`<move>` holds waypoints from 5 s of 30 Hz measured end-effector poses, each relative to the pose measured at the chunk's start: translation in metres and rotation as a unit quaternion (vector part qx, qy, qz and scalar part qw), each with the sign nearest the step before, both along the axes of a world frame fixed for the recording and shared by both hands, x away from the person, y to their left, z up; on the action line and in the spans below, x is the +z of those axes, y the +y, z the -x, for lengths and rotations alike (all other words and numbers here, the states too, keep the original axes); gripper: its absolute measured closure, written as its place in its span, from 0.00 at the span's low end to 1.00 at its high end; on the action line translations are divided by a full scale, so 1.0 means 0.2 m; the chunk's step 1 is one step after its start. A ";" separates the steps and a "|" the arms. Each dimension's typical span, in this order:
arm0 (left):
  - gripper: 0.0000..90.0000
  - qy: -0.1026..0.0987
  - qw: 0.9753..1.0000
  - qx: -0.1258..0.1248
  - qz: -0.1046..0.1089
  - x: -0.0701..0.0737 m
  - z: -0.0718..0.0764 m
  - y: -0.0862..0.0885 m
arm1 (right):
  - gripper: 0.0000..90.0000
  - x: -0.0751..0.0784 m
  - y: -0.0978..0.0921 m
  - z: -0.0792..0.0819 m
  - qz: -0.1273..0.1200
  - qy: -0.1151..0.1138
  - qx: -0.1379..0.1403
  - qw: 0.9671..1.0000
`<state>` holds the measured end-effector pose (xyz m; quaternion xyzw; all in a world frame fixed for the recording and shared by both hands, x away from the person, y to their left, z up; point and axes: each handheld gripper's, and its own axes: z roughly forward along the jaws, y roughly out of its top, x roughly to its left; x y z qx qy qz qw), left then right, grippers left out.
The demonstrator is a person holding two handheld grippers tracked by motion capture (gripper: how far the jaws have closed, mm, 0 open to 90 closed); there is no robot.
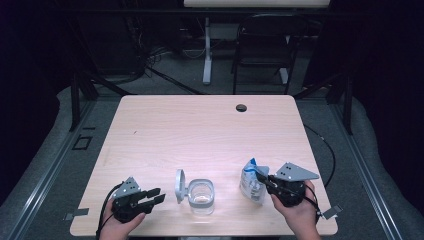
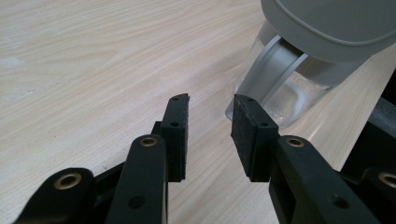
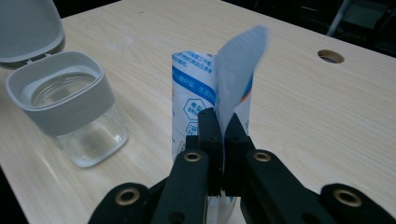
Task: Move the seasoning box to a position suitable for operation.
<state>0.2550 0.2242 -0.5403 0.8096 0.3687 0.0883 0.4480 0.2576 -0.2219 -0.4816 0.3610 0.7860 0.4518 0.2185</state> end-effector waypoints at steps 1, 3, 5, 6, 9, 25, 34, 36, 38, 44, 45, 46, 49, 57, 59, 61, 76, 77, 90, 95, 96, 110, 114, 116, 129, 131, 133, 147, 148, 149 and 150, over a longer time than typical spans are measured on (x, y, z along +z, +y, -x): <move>0.74 0.002 1.000 0.001 0.002 0.00 0.00 0.00 | 0.99 0.00 -0.01 0.00 -0.003 0.001 0.003 1.000; 0.74 0.002 1.000 0.003 0.003 0.00 0.00 0.00 | 0.97 -0.01 -0.03 0.02 -0.015 -0.004 0.002 1.000; 0.74 0.001 1.000 0.002 0.001 -0.01 0.00 0.00 | 0.92 0.00 -0.05 0.03 -0.037 -0.006 0.002 0.999; 0.74 0.001 1.000 0.002 0.001 -0.01 0.00 0.00 | 0.92 0.00 -0.05 0.03 -0.037 -0.006 0.002 0.999; 0.74 0.003 1.000 0.003 0.002 -0.01 0.00 0.00 | 0.84 -0.01 -0.03 0.03 -0.027 0.003 -0.003 1.000; 0.73 0.003 1.000 0.007 0.001 -0.02 -0.01 0.01 | 0.46 -0.19 0.04 0.04 -0.012 0.024 -0.044 0.999; 0.73 0.005 1.000 0.008 -0.004 -0.02 -0.01 0.01 | 0.43 -0.25 0.04 0.04 -0.014 0.022 -0.054 0.998; 0.73 0.003 1.000 0.007 -0.007 -0.02 -0.01 0.01 | 0.42 -0.27 0.05 0.03 -0.010 0.022 -0.056 0.998; 0.73 0.005 1.000 0.009 -0.001 -0.02 -0.01 0.01 | 0.43 -0.28 0.05 0.03 -0.007 0.027 -0.058 0.998; 0.73 0.005 1.000 0.008 -0.004 -0.02 -0.01 0.01 | 0.43 -0.31 0.07 0.02 -0.001 0.025 -0.065 0.998; 0.73 0.004 1.000 0.009 -0.005 -0.02 -0.01 0.01 | 0.42 -0.32 0.08 0.02 0.003 0.026 -0.064 0.998; 0.73 0.004 1.000 0.011 -0.005 -0.03 -0.01 0.01 | 0.42 -0.32 0.08 0.02 0.003 0.026 -0.064 0.998; 0.73 0.004 1.000 0.008 -0.004 -0.03 -0.01 0.01 | 0.43 -0.34 0.08 0.01 0.012 0.025 -0.064 0.998; 0.73 0.008 1.000 0.008 -0.005 -0.03 -0.01 0.01 | 0.40 -0.40 0.10 0.00 0.020 0.030 -0.063 0.997; 0.73 0.008 1.000 0.008 -0.006 -0.04 -0.01 0.01 | 0.40 -0.41 0.10 0.00 0.019 0.030 -0.064 0.997; 0.73 0.008 1.000 0.008 -0.005 -0.03 -0.01 0.01 | 0.40 -0.42 0.11 -0.01 0.020 0.030 -0.065 0.997; 0.73 0.007 1.000 0.008 -0.009 -0.03 -0.02 0.02 | 0.41 -0.46 0.13 -0.03 0.019 0.026 -0.076 0.997; 0.73 0.009 1.000 0.010 -0.006 -0.03 -0.02 0.02 | 0.41 -0.46 0.13 -0.03 0.023 0.024 -0.074 0.997; 0.73 0.008 1.000 0.012 -0.005 -0.03 -0.02 0.02 | 0.43 -0.49 0.14 -0.04 0.022 0.022 -0.081 0.996; 0.73 0.006 1.000 0.013 -0.005 -0.03 -0.02 0.02 | 0.44 -0.49 0.14 -0.04 0.023 0.021 -0.086 0.996; 0.73 0.006 1.000 0.011 -0.007 -0.03 -0.02 0.02 | 0.44 -0.49 0.14 -0.04 0.023 0.021 -0.085 0.996; 0.73 0.007 1.000 0.014 -0.004 -0.03 -0.02 0.03 | 0.47 -0.48 0.14 -0.04 0.031 0.030 -0.078 0.996; 0.73 0.005 1.000 0.016 -0.001 -0.03 -0.02 0.03 | 0.48 -0.47 0.14 -0.04 0.033 0.032 -0.076 0.996; 0.73 0.005 1.000 0.016 -0.003 -0.03 -0.02 0.04 | 0.48 -0.47 0.14 -0.04 0.035 0.032 -0.075 0.996; 0.73 0.008 1.000 0.017 -0.003 -0.03 -0.02 0.04 | 0.48 -0.47 0.14 -0.05 0.037 0.031 -0.066 0.997; 0.73 0.005 1.000 0.017 -0.002 -0.03 -0.02 0.04 | 0.49 -0.47 0.14 -0.05 0.037 0.027 -0.064 0.997; 0.73 0.005 1.000 0.017 -0.002 -0.03 -0.02 0.04 | 0.49 -0.46 0.14 -0.04 0.048 0.027 -0.062 0.997; 0.73 0.009 1.000 0.021 -0.002 -0.02 -0.02 0.05 | 0.50 -0.43 0.16 -0.04 0.047 0.014 -0.051 0.998; 0.73 0.008 1.000 0.021 0.000 -0.02 -0.02 0.05 | 0.50 -0.42 0.16 -0.04 0.051 0.012 -0.049 0.997; 0.73 0.008 1.000 0.020 -0.001 -0.02 -0.02 0.05 | 0.50 -0.42 0.16 -0.03 0.049 0.010 -0.049 0.998; 0.73 0.008 1.000 0.020 -0.001 -0.02 -0.02 0.05 | 0.50 -0.41 0.16 -0.03 0.049 0.010 -0.047 0.998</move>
